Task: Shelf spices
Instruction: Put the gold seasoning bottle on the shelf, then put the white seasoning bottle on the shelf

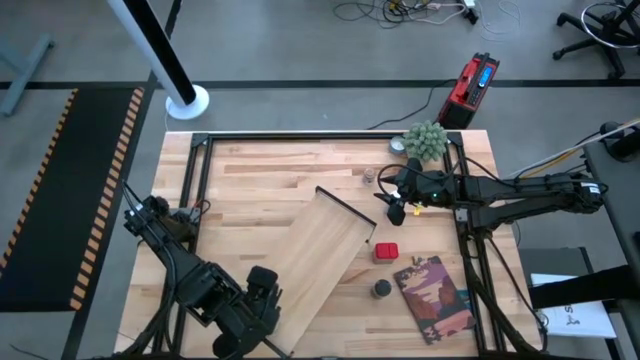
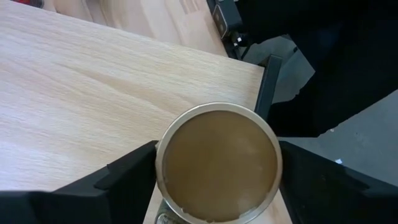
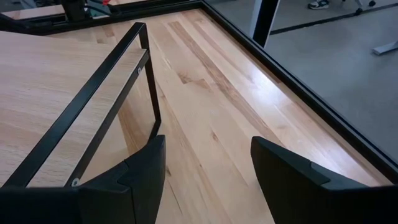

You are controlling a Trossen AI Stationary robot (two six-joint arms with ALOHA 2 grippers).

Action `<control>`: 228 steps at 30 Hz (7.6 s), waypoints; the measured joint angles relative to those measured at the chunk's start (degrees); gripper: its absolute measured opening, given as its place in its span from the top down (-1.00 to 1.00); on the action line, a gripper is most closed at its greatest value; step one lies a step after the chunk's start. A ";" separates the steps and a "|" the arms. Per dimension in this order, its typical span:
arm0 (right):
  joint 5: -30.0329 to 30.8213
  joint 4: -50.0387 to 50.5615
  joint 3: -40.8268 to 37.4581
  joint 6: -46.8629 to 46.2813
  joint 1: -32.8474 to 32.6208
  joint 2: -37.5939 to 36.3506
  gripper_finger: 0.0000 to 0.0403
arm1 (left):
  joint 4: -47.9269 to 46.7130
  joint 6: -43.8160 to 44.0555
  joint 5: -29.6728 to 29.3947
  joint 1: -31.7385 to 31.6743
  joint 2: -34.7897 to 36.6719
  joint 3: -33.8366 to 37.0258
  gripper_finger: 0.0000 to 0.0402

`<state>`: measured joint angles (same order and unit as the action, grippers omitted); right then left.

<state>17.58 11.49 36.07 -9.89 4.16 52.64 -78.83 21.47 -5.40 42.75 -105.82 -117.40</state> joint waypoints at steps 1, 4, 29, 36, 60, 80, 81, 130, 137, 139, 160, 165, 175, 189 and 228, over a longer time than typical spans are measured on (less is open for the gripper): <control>0.00 0.00 0.00 0.00 0.00 0.02 -0.06 | 0.00 0.00 0.01 -0.03 0.00 0.01 -0.55; 0.00 0.00 0.00 0.00 0.00 0.01 -0.06 | -0.02 -0.04 0.02 -0.12 0.00 -0.01 -0.58; 0.00 -0.25 0.00 0.44 -0.02 0.00 -0.06 | 0.24 0.48 1.94 -2.04 1.73 -0.01 -0.66; 0.02 -0.24 0.00 0.44 0.00 0.00 -0.06 | -0.15 1.09 0.80 -2.42 1.73 -5.57 -0.66; 8.24 2.79 0.22 3.48 0.46 -2.78 -0.06 | -7.67 -6.92 -18.24 -26.14 5.93 -17.47 -0.30; -0.61 5.11 -1.80 8.33 14.06 -2.69 -0.06 | 1.48 -17.32 -12.49 -44.84 14.61 -17.46 -0.25; -1.17 5.03 -2.39 8.40 14.50 -2.89 -0.06 | 1.69 -17.63 -12.49 -44.84 14.96 -17.22 -0.25; -8.68 9.27 -14.19 -1.98 11.30 -20.57 -0.06 | 67.49 -13.22 10.88 -43.53 41.47 50.85 -0.11; -8.39 6.17 -17.01 -4.06 10.93 -20.59 -0.12 | 66.87 -13.86 9.48 -43.55 49.81 56.91 -0.09; -7.18 6.28 -17.38 -4.59 10.94 -20.55 -0.17 | 64.92 -13.88 7.43 -43.55 52.27 57.65 -0.08; -10.07 2.57 -18.05 -5.11 10.58 -12.90 -0.53 | 59.15 -11.56 4.31 -43.57 60.32 62.70 -0.07; -10.08 -0.21 -17.94 -4.49 10.58 -7.26 -0.53 | 57.39 -10.86 4.30 -43.57 61.50 62.70 -0.07; -10.08 -5.83 -17.90 -5.17 10.58 -0.02 -0.33 | 55.03 -9.78 4.30 -43.59 61.59 62.70 -0.07; -9.99 -5.95 -17.84 -5.97 10.60 0.68 0.11 | 54.04 -8.90 4.38 -43.59 61.57 62.70 -0.07; -11.63 12.25 15.47 -1.43 7.49 1.15 0.11 | 61.74 -12.41 -0.94 -43.59 60.16 62.70 -0.07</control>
<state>5.96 23.74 51.55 -11.32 11.66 53.79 -17.09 9.06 -6.35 -0.84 -45.66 -54.70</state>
